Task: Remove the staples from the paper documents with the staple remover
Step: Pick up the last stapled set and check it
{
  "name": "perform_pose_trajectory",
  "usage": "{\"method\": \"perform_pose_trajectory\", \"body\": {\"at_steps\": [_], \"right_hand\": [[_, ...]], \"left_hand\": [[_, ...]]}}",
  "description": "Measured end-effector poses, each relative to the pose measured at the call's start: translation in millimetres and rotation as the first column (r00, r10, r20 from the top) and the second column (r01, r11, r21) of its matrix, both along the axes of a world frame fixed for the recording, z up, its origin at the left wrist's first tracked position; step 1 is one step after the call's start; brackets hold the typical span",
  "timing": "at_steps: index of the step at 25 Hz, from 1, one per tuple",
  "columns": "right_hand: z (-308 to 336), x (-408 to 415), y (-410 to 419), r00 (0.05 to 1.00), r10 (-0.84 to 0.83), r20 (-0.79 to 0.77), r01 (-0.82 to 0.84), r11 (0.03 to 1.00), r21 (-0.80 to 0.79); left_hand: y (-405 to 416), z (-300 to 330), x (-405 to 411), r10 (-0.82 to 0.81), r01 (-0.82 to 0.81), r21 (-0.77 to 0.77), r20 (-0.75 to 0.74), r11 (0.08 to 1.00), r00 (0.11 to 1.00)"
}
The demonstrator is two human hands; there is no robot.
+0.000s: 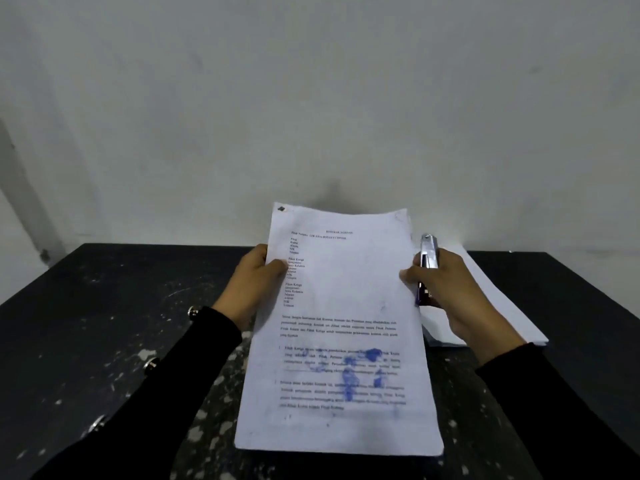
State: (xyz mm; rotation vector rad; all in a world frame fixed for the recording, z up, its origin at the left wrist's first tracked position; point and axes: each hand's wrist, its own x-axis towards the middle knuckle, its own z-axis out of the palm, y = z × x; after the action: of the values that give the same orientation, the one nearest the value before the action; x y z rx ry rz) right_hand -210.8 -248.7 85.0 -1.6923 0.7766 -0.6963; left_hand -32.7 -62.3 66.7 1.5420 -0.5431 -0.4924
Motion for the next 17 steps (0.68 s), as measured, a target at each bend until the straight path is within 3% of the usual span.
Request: {"method": "perform_pose_trajectory", "body": {"at_steps": [5, 8, 12, 17], "right_hand": [[-53, -4, 4, 0.987, 0.028, -0.158, -0.011, 0.994, 0.105], [-71, -4, 5, 0.980, 0.016, -0.200, 0.001, 0.996, 0.084], [-84, -5, 5, 0.973, 0.011, -0.229, 0.005, 0.998, 0.069], [-94, -6, 4, 0.956, -0.016, -0.293, 0.024, 0.999, 0.026]], "left_hand": [[9, -48, -13, 0.001, 0.010, 0.113, -0.104, 0.994, 0.995], [8, -64, -11, -0.005, 0.024, 0.150, -0.130, 0.988, 0.992], [-1, -71, 0, -0.010, 0.032, 0.091, -0.231, 0.995, 0.973], [-22, -79, 0, 0.057, -0.050, 0.058, -0.135, 0.997, 0.989]]}}
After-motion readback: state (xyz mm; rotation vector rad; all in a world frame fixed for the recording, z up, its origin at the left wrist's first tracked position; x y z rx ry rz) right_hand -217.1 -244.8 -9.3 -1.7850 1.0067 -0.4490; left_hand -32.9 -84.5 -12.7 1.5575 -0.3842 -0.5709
